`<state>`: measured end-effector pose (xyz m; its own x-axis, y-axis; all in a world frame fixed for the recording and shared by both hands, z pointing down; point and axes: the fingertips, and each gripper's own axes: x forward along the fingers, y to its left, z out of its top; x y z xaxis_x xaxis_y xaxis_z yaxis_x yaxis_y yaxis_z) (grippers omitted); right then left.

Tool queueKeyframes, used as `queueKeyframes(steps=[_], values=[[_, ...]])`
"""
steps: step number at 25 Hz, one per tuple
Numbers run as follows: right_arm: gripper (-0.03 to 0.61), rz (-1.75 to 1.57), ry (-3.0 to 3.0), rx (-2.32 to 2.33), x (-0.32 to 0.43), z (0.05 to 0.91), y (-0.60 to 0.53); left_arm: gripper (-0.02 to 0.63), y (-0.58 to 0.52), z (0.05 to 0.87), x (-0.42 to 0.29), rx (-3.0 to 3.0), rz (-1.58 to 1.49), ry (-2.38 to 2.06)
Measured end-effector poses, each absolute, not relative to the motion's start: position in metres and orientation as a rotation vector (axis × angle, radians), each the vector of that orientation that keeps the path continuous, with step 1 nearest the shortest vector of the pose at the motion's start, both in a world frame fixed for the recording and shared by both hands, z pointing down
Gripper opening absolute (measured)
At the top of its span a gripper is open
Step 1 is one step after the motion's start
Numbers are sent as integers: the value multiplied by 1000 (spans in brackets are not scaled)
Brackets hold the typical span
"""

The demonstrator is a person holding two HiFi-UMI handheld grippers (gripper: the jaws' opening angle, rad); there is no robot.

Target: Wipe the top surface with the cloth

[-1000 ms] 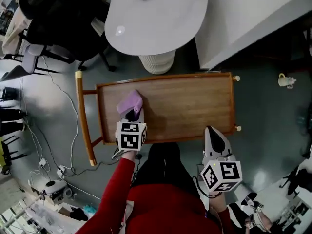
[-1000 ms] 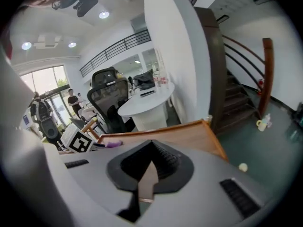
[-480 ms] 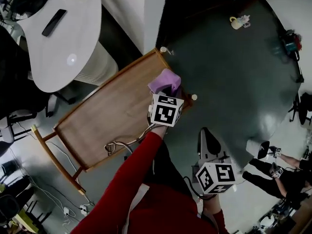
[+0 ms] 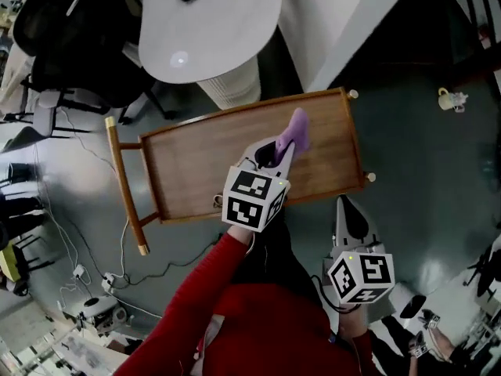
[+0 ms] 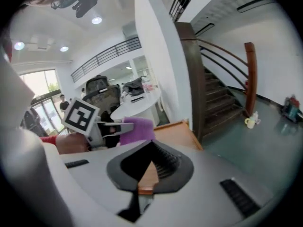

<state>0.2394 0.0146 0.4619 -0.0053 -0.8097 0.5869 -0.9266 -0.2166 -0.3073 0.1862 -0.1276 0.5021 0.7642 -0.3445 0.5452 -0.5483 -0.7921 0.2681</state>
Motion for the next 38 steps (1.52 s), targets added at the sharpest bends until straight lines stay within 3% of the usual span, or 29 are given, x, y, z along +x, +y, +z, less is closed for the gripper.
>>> queueKeyframes(steps=[9, 17, 27, 38], values=[[3, 903, -2255, 1587, 119, 452, -80, 48, -161, 431, -112, 2344, 812, -1493], [3, 895, -2224, 1477, 92, 465, -74, 49, -132, 483, -173, 2126, 920, -1587], [3, 1018, -1993, 1745, 125, 487, -22, 48, -88, 597, -135, 2105, 1122, -1174], [3, 1147, -1383, 2373, 226, 484, 125, 49, 29, 606, 217, 2451, 965, -88]])
